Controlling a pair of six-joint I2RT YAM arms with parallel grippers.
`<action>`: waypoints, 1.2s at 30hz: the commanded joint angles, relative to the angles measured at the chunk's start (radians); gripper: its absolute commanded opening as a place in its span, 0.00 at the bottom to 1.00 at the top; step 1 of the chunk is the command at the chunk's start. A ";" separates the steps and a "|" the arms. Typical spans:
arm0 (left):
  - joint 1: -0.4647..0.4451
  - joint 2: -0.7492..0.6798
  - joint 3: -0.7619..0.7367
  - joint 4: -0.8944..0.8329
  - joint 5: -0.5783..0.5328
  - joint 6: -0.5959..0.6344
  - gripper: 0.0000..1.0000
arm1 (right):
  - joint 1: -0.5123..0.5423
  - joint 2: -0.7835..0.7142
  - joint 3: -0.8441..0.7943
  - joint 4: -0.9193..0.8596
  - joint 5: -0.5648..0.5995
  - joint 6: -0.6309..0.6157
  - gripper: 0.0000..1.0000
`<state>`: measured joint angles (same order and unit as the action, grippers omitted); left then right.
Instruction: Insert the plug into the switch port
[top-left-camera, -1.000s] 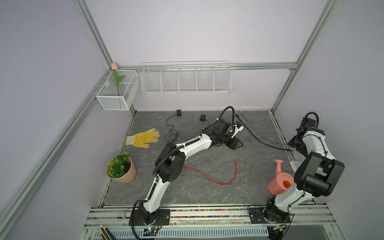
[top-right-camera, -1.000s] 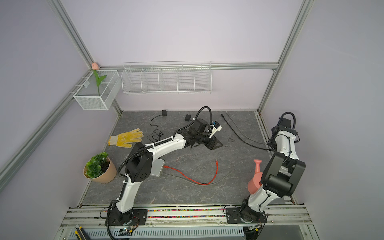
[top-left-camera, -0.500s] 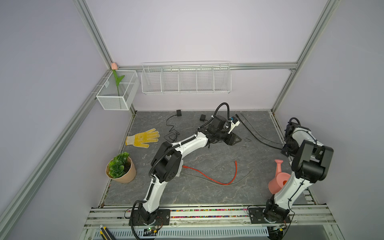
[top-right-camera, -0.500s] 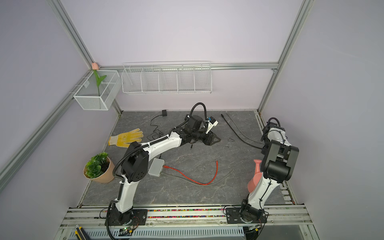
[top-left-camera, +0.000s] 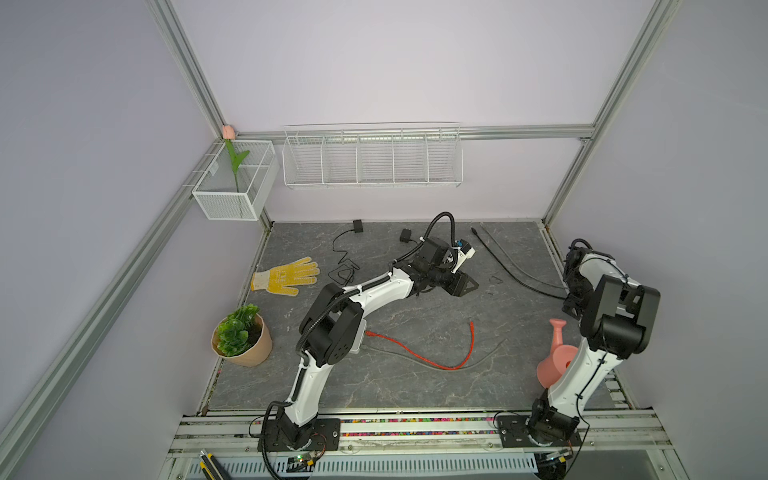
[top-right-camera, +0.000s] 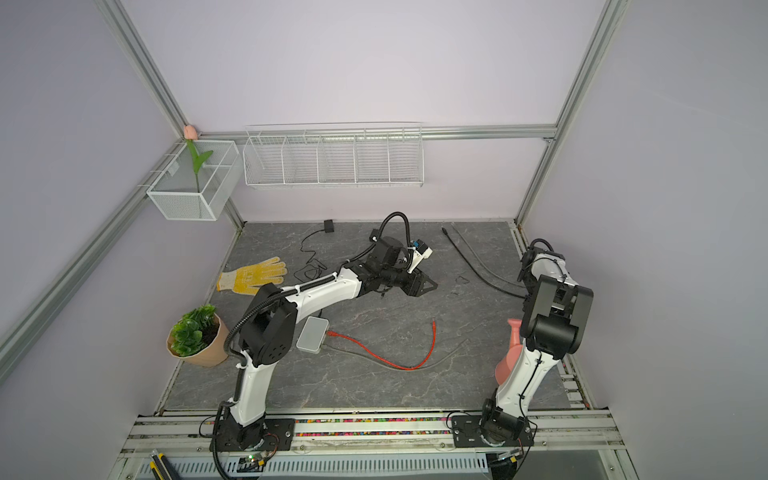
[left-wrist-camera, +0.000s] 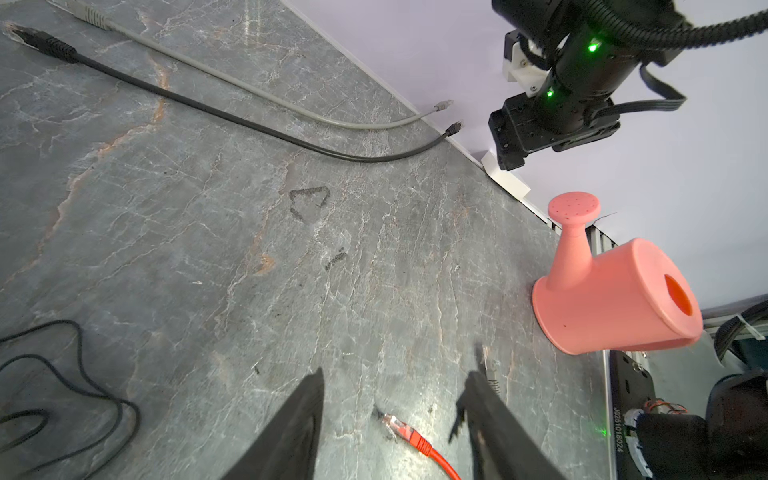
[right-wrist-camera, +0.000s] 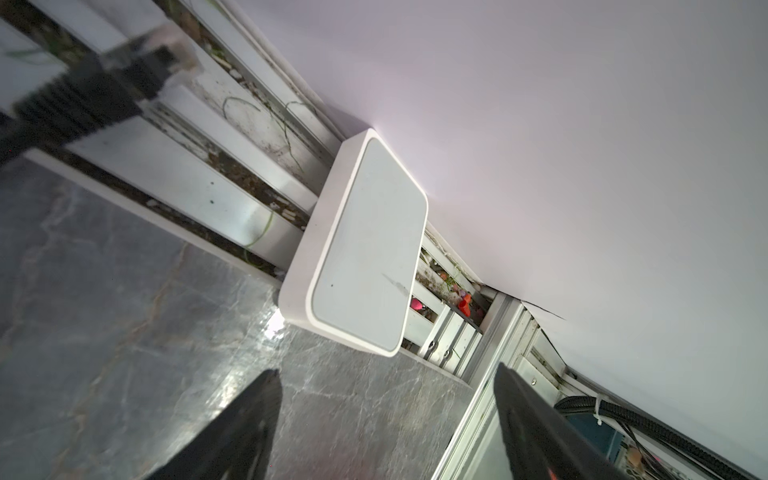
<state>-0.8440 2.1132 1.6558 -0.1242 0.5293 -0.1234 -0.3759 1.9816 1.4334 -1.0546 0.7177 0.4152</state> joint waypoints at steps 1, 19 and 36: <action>0.008 -0.050 -0.022 0.049 0.024 -0.010 0.55 | 0.005 0.019 0.005 -0.036 0.021 0.012 0.86; 0.022 -0.071 -0.064 0.089 0.044 -0.029 0.55 | 0.020 0.143 0.039 -0.120 0.113 0.036 0.96; 0.033 -0.113 -0.114 0.113 0.055 -0.036 0.55 | -0.022 0.177 0.079 -0.147 0.181 0.074 0.88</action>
<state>-0.8169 2.0380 1.5566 -0.0269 0.5701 -0.1547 -0.3843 2.1330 1.4929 -1.2049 0.8627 0.4694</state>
